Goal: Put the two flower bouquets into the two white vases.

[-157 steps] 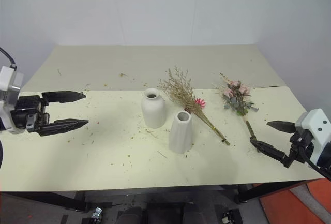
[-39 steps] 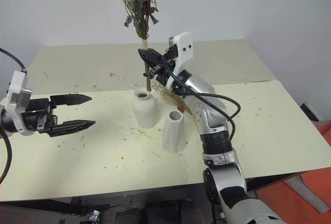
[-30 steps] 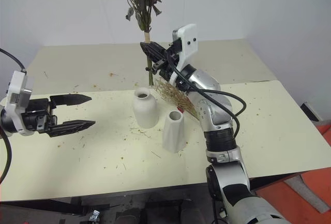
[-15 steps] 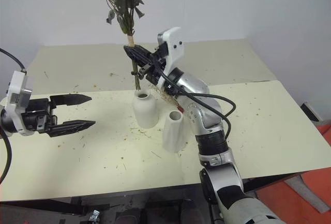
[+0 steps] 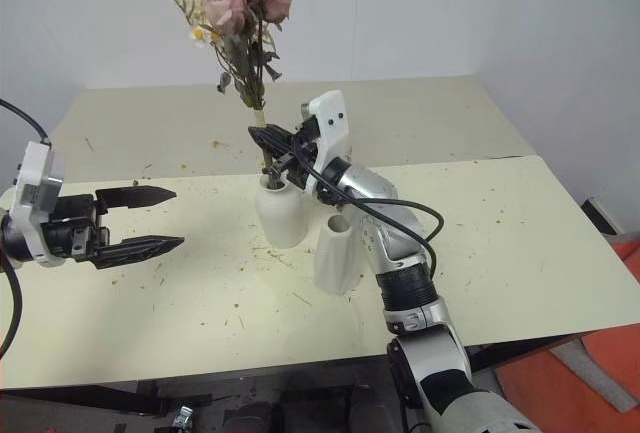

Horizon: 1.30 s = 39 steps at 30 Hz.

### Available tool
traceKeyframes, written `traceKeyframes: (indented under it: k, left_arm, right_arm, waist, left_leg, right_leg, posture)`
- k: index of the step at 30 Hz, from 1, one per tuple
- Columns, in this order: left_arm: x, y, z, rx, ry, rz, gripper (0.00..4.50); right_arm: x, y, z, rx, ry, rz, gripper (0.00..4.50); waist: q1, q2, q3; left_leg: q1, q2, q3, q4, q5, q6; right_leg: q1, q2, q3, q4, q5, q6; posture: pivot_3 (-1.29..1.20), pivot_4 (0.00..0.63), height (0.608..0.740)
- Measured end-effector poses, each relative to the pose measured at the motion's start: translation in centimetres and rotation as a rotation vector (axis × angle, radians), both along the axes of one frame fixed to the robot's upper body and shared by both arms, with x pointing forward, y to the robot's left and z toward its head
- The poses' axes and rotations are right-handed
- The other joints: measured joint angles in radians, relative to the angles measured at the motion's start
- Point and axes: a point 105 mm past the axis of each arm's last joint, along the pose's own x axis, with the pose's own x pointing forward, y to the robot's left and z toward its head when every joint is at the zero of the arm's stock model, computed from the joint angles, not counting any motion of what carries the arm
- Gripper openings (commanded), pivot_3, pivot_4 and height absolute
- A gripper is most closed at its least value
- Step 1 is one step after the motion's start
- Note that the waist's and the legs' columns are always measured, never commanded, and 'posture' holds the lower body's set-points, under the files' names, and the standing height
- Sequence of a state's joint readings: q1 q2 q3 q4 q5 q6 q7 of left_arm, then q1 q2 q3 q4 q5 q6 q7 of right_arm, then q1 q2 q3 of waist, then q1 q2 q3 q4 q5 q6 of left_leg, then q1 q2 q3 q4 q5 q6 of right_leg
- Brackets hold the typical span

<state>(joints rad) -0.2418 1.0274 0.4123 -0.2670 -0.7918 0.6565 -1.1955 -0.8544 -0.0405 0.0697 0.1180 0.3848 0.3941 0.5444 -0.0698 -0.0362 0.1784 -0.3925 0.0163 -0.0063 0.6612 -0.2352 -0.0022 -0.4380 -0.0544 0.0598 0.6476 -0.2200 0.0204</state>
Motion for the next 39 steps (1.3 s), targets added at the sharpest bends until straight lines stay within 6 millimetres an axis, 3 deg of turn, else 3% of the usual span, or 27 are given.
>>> traceKeyframes:
  k: [5,16,18,39]
  left_arm:
    - [0.0,0.0,0.0,0.000,0.000,-0.001,4.50]
    - [0.0,0.0,0.0,0.000,0.001,-0.005,4.50]
    - [0.0,0.0,0.0,0.000,0.000,-0.007,4.50]
    - [0.2,-0.3,0.3,-0.002,-0.004,-0.023,4.50]
  right_arm:
    - [0.4,0.1,-0.7,0.002,0.012,-0.014,0.18]
    - [0.1,-0.7,-0.8,0.014,-0.047,-0.048,4.00]
    - [-0.1,-0.9,-0.8,0.014,-0.055,-0.050,4.47]
    - [-0.3,-1.2,-0.8,0.007,-0.069,-0.063,4.47]
  waist:
    - [0.000,0.000,0.000]
    - [0.001,-0.004,-0.002]
    - [0.001,-0.004,-0.003]
    - [0.000,-0.004,-0.003]
  left_leg:
    - [0.000,0.000,0.000,0.000,0.000,0.000]
    - [0.004,0.000,0.000,0.000,0.000,0.000]
    - [0.004,0.000,0.000,0.000,0.000,0.000]
    - [0.003,0.001,0.000,0.000,0.000,0.000]
  right_leg:
    - [0.000,0.000,0.000,0.000,0.000,0.000]
    - [0.003,0.000,0.000,0.000,0.000,0.000]
    - [0.003,0.000,0.000,0.000,0.000,0.000]
    - [0.003,0.001,0.000,0.000,0.000,0.000]
  posture:
    - [0.00,0.150,0.740]
    - [0.00,0.150,0.740]
    - [0.00,0.150,0.740]
    - [0.00,0.150,0.740]
